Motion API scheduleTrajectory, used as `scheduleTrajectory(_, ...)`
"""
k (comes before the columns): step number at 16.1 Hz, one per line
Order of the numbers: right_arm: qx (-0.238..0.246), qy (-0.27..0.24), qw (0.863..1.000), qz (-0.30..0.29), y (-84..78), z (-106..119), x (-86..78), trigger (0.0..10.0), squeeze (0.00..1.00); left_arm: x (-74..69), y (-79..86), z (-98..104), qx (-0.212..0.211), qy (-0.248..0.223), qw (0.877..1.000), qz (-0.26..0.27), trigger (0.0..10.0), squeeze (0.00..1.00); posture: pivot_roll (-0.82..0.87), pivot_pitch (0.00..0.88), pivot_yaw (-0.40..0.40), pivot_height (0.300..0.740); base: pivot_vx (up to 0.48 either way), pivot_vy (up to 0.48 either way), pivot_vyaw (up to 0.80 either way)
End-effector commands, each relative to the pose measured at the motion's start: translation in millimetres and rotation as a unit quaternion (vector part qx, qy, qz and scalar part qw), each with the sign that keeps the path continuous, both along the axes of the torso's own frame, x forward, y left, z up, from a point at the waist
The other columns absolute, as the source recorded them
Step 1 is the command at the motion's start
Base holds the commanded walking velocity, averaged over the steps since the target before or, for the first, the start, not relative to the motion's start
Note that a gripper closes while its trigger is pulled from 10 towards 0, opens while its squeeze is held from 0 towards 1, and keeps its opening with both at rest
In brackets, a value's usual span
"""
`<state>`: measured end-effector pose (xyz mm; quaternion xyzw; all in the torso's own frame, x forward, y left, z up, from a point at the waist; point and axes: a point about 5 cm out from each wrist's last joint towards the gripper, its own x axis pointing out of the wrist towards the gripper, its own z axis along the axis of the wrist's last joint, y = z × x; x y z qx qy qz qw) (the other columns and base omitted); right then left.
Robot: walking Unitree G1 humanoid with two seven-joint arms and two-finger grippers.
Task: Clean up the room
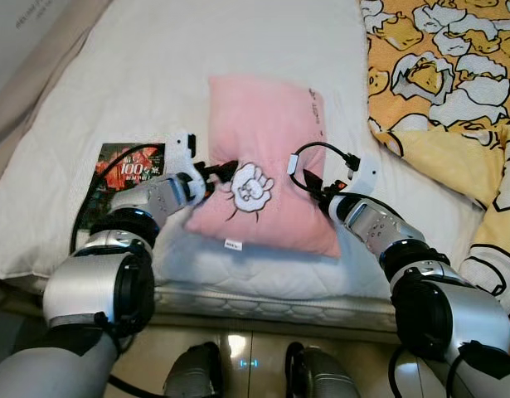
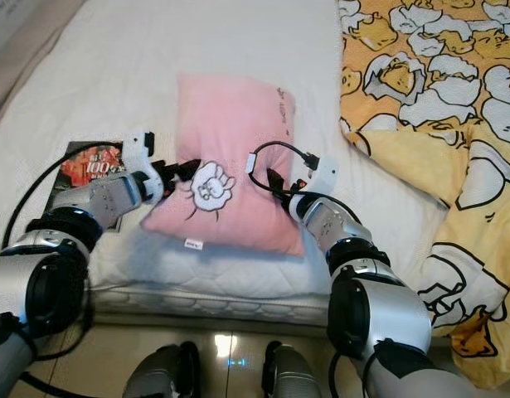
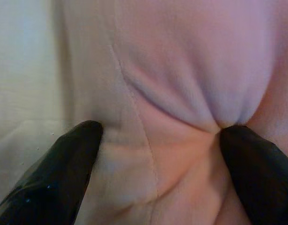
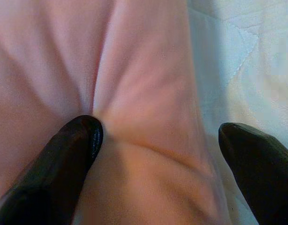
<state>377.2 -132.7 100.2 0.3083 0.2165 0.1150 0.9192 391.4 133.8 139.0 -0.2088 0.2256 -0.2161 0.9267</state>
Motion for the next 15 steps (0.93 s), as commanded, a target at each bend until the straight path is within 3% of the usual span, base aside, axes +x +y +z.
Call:
scheduleTrajectory(1, -0.007, 0.034, 0.999, 0.017, 14.1, -13.4, -7.2, 4.1, 0.00, -5.3, -17.4, -10.9, 0.000, 0.025, 0.999, -0.023, 2.5, 0.00, -0.11, 0.302, 0.007, 0.740, 0.000, 0.000, 0.00)
scheduleTrajectory(2, -0.018, 0.038, 0.999, 0.016, 13.4, -15.3, -8.1, 0.0, 0.00, -6.8, -18.1, -14.7, 0.010, 0.029, 0.999, -0.024, 0.0, 0.00, -0.11, 0.301, 0.006, 0.740, 0.000, 0.000, 0.00)
scheduleTrajectory(8, -0.100, 0.023, 0.993, 0.055, 14.0, -17.2, -8.9, 0.0, 0.00, -6.8, -8.8, -23.7, 0.040, 0.007, 0.999, 0.036, 0.0, 0.00, -0.12, 0.297, -0.004, 0.740, 0.000, 0.000, 0.00)
scheduleTrajectory(15, -0.154, 0.013, 0.985, 0.072, 21.2, -16.4, -8.0, 0.0, 0.00, -12.5, -13.8, -34.9, 0.068, 0.006, 0.998, 0.017, 0.0, 0.00, -0.10, 0.285, -0.023, 0.740, 0.000, 0.000, 0.00)
